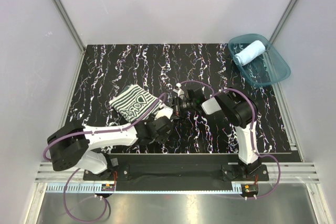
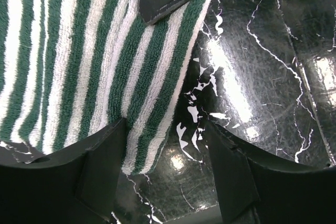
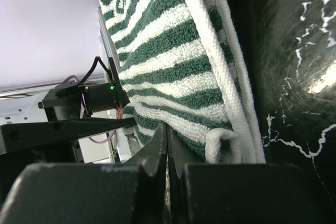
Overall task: Roll the towels
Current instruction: Roll the towel
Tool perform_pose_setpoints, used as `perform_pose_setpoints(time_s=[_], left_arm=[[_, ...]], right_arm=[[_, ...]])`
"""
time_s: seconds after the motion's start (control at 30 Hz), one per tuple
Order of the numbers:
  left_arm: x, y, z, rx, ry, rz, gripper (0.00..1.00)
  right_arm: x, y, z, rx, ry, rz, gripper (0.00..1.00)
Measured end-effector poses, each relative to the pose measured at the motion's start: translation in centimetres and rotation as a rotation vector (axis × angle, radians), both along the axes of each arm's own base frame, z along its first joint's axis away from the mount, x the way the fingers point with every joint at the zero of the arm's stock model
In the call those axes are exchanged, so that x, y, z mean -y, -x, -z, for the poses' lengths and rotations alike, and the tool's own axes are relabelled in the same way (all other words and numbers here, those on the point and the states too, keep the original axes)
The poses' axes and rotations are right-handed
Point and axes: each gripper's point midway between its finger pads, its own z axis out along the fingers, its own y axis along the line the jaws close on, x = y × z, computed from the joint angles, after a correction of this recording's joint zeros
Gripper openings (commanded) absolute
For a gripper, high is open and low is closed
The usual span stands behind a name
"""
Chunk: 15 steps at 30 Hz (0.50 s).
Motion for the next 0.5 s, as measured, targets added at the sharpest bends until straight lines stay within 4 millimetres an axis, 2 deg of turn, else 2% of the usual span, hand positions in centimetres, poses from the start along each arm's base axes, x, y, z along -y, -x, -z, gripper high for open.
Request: perform_pose_setpoints(time_s=[0.17,0.3,0.5], left_arm=[[-0.04,0.00,0.38,0.001,0.015,-0.020,0.61],[-0.32,-0.12,0.62,0.002,0.016,-0.066,0.54],[-0.77,-0.72,1.11,0.002,-0.009,-0.198,0.58]], right_arm=[[0.02,0.01,0.01,-0.006,-0.002,-0.002,0.00],[0.01,-0.01,-0.02,-0.006,-0.002,-0.002,0.00],[-0.01,-0.05,-0.05,-0.025,0.010,-0.006,0.00]])
